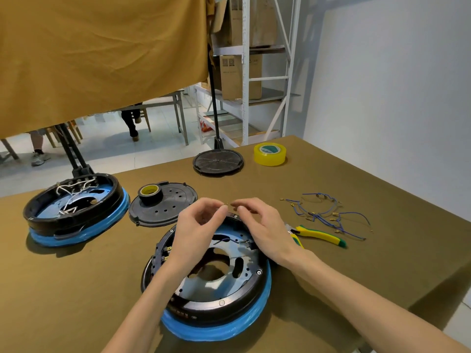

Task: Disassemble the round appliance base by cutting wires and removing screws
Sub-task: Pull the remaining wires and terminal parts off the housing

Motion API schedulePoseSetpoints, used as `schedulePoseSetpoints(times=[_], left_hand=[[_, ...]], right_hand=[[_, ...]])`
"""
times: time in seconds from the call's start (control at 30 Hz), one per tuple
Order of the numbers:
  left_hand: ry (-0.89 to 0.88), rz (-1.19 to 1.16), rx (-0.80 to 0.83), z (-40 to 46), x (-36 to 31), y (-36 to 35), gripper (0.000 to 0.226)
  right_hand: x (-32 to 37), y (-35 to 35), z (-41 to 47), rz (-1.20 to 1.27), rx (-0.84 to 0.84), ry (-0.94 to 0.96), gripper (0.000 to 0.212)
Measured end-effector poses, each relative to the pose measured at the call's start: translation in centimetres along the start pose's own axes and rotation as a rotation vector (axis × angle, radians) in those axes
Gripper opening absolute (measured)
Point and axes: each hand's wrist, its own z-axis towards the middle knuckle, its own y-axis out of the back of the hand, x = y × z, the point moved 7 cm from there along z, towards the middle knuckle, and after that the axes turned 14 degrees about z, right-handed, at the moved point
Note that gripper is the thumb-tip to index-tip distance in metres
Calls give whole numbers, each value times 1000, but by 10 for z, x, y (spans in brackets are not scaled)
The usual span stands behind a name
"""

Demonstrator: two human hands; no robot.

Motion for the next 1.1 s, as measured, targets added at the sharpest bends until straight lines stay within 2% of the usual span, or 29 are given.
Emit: schedulePoseSetpoints(times=[0.1,0.13,0.23,0.33,0.4,0.47,0.57,0.67,0.77,0.9,0.93,1.0,1.1], left_hand=[[185,-294,1,1,2,2,4],[252,-423,18,1,3,-1,7],[338,-670,110,-4,2,-15,19],[358,-695,169,-8,-3,-28,28],[365,-613,146,-7,-3,-31,31],[271,-385,119,-4,-6,-28,22],[18,68,166,0,-12,-31,14],[-48,357,350,-4,-2,-50,11],[-22,412,340,-9,7,-53,11],[10,464,367,-12,18,-48,16],[-11,495,388,-14,18,-48,15],[-43,516,399,-17,16,-49,11],[-55,533,390,-16,14,-50,9]], right_hand=[[16,-23,-8,78,197,-68,26],[20,-26,-10,60,204,-50,23],[32,-22,-11,94,109,33,14],[32,-16,-11,162,68,49,11],[31,-15,-13,186,92,76,9],[27,-7,-15,174,88,88,13],[1,44,0,15,-135,10,18],[-37,108,20,-333,-293,-169,25],[-73,147,29,-657,-308,-351,24],[-83,152,30,-881,-235,-473,25],[-77,146,32,-885,-232,-432,24],[-60,124,34,-724,-211,-312,27],[-36,68,31,-398,-9,-242,28]])
